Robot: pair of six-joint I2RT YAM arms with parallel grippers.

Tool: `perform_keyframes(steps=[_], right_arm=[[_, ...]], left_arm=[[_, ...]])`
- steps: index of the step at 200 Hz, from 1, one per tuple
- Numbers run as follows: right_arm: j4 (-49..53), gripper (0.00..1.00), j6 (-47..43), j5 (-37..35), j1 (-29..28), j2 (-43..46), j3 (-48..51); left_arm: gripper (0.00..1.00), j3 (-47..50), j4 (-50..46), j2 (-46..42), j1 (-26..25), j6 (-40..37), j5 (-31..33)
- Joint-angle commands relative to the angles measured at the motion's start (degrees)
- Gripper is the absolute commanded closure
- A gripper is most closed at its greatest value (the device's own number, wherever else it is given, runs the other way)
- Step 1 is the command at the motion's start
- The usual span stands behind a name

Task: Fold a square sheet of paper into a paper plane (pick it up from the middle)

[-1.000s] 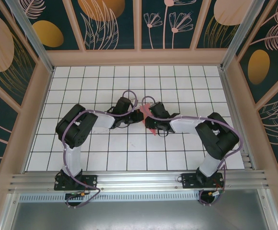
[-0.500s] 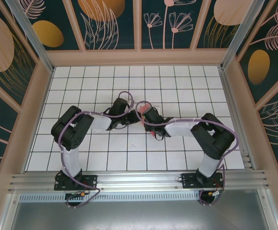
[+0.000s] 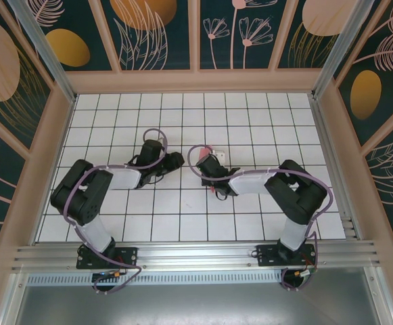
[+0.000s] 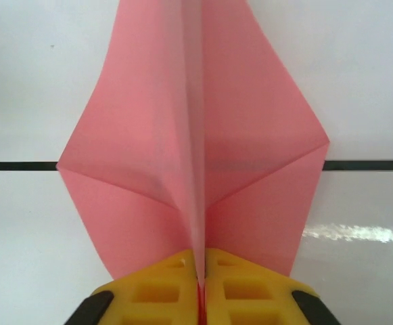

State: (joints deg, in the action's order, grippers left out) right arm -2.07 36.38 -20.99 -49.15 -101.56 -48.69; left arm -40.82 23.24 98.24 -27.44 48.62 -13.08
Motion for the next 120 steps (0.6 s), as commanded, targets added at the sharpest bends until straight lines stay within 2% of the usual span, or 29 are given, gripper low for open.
perform_keyframes(steps=[1, 47, 85, 120], right_arm=[[4.8, 0.95, 1.5, -2.3, -0.4, -1.6, -2.4], [11.2, 0.97, 1.8, -5.5, 0.5, -1.8, -9.0], [12.6, 0.97, 2.6, -4.1, 3.1, -5.3, -12.2], [13.5, 0.98, 2.7, -4.0, 3.9, -9.0, -15.1]], left_arm=[[0.48, 1.2, -2.1, -3.5, 1.2, 0.3, 4.9], [0.36, 2.1, -5.3, -6.6, 2.8, -0.8, 8.3], [0.23, 3.8, -7.3, -9.6, 3.5, -1.0, 12.4], [0.17, 4.4, -8.9, -11.5, 3.7, -1.4, 14.8]])
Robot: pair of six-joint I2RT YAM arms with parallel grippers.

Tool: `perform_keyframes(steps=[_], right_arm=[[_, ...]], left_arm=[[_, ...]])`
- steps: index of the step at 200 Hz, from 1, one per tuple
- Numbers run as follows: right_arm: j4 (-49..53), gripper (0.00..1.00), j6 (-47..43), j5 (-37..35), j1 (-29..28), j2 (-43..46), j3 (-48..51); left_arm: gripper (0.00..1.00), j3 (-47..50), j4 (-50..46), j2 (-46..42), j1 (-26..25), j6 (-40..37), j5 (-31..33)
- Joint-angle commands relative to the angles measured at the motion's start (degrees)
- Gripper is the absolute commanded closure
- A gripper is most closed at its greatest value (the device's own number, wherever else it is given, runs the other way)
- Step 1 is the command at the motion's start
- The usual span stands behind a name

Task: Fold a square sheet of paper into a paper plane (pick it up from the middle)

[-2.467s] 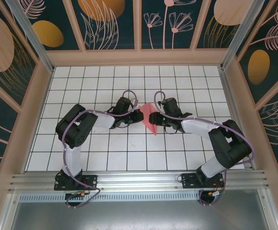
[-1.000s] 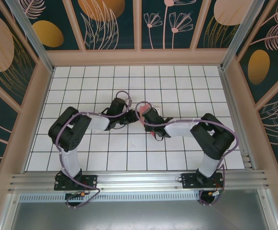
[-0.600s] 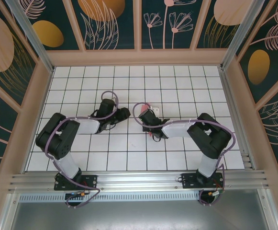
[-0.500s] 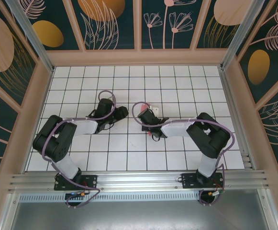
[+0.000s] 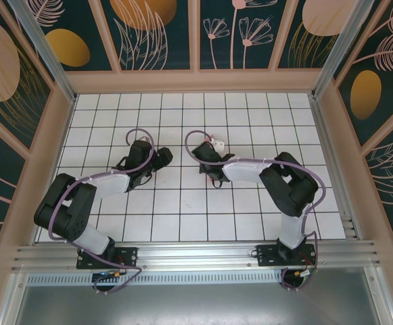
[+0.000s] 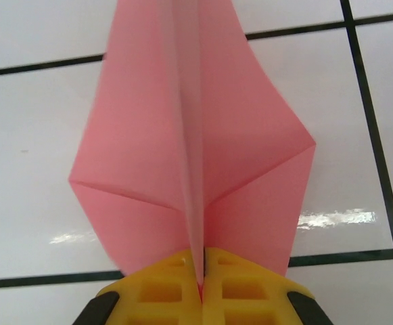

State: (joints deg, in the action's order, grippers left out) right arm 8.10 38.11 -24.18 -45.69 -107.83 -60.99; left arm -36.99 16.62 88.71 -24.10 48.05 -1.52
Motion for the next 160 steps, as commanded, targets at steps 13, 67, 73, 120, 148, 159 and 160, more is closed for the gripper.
perform_keyframes(steps=[13, 67, 73, 120, 148, 159, 160], right_arm=[[3.8, 0.97, 1.1, -1.0, 0.4, -3.9, -3.8], [5.7, 0.85, 1.3, -0.4, 0.3, -6.0, -5.6], [6.0, 0.84, 1.4, -0.5, 0.3, -6.1, -5.8], [8.1, 0.89, 1.7, -1.2, 0.0, -8.1, -7.7], [9.4, 0.99, 1.7, -2.0, 0.0, -9.2, -8.8], [9.6, 1.00, 1.0, -2.5, 0.0, -8.9, -9.5], [9.6, 1.00, 1.0, -2.6, 0.0, -8.8, -9.6]], left_arm=[[0.16, 0.6, -2.4, -2.1, 0.4, -1.1, 3.3], [0.15, 0.5, -2.3, -1.5, 0.4, -1.3, 2.8], [0.14, 0.5, -2.3, -1.4, 0.4, -1.3, 2.8], [0.13, 0.5, -2.1, -1.0, 0.4, -1.3, 2.7], [0.12, 0.5, -2.6, -1.4, 0.4, -1.6, 3.3], [0.11, 0.5, -3.0, -1.8, 0.4, -1.8, 4.1], [0.11, 0.5, -3.1, -1.9, 0.4, -1.8, 4.1]])
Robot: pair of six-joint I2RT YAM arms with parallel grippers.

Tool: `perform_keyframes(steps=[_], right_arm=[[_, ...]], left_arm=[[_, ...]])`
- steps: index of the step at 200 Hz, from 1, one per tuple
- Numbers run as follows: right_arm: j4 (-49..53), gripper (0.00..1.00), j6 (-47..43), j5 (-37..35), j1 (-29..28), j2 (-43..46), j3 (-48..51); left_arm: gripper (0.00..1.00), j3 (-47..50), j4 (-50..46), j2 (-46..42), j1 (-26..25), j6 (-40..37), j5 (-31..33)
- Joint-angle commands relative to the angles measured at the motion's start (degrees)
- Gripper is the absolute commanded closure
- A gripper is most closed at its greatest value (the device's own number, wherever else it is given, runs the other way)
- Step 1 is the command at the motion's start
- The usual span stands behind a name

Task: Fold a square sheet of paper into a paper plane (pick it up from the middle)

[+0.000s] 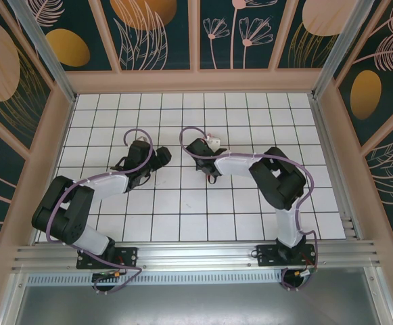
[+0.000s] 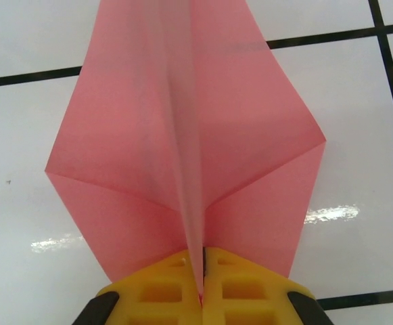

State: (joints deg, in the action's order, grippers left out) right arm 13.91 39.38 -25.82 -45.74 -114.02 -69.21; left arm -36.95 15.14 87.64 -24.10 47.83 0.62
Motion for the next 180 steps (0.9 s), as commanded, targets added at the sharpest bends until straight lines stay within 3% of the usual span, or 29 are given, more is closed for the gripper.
perform_keyframes(steps=[1, 33, 66, 147, 180], right_arm=[[3.8, 1.00, -0.4, -0.9, 0.0, -2.6, -1.4], [2.9, 1.00, -3.8, -2.2, 1.0, -0.5, -3.7], [-0.4, 1.00, -8.6, 0.0, 2.8, -2.1, -5.9], [-1.5, 0.98, -11.5, 3.2, 4.7, -9.0, -11.5], [-0.4, 0.87, -11.6, 3.7, 4.7, -9.3, -12.4]], left_arm=[[0.10, 0.5, -1.7, -0.8, 0.4, -1.6, 2.1], [0.02, 0.4, -4.4, -3.7, 0.5, -3.1, 6.8], [0.01, 0.8, -6.6, -7.3, 0.8, -4.6, 11.6], [0.02, 1.0, -7.2, -7.6, 1.3, -4.9, 11.2], [0.01, 0.7, -7.6, -7.5, 1.3, -5.1, 11.4]])
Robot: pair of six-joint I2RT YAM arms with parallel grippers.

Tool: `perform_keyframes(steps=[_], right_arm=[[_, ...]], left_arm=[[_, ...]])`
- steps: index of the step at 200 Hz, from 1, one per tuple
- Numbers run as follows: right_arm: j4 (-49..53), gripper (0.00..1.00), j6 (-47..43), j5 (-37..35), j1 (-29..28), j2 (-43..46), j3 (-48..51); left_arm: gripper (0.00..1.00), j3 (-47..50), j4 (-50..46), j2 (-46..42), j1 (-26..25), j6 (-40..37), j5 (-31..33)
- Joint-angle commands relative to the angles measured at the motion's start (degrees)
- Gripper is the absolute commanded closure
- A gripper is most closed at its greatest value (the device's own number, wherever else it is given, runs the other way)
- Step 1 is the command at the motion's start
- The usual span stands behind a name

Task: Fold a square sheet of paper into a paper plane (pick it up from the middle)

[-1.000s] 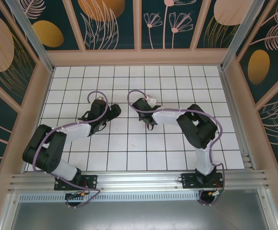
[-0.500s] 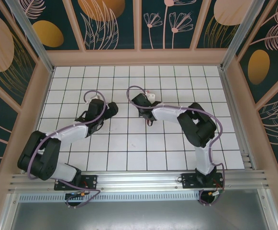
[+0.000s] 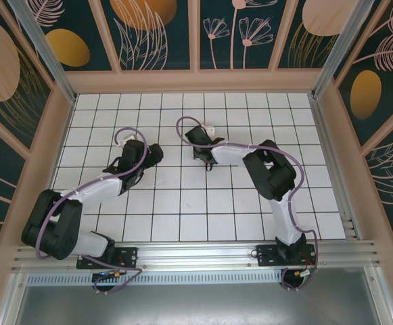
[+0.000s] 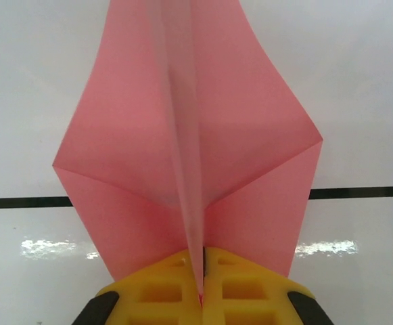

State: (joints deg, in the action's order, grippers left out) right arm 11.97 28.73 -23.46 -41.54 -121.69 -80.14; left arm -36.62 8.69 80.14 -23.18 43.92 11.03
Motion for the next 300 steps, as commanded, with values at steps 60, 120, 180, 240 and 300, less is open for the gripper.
perform_keyframes(steps=[60, 120, 180, 240, 300], right_arm=[[4.9, 0.63, -1.9, 1.2, 0.4, 9.7, -5.2], [1.8, 0.35, -3.8, -5.2, 3.6, 25.4, 2.8], [-10.4, 0.02, -9.4, -9.8, 18.0, 41.7, 21.9], [-30.6, 0.01, -11.6, -6.8, 34.8, 53.0, 45.8], [-49.8, 0.01, -20.2, -0.7, 41.8, 51.2, 60.4]], left_arm=[[0.01, -3.0, -5.2, -2.8, 0.4, -3.5, 4.2], [0.02, -6.2, -8.1, -7.8, 0.4, -9.4, 12.8], [0.01, 0.1, 4.9, -14.5, 4.7, -20.0, 21.6], [0.01, 11.5, 21.4, -16.5, 12.5, -28.3, 25.0], [0.02, 19.4, 39.3, -9.5, 19.9, -32.9, 14.0]])
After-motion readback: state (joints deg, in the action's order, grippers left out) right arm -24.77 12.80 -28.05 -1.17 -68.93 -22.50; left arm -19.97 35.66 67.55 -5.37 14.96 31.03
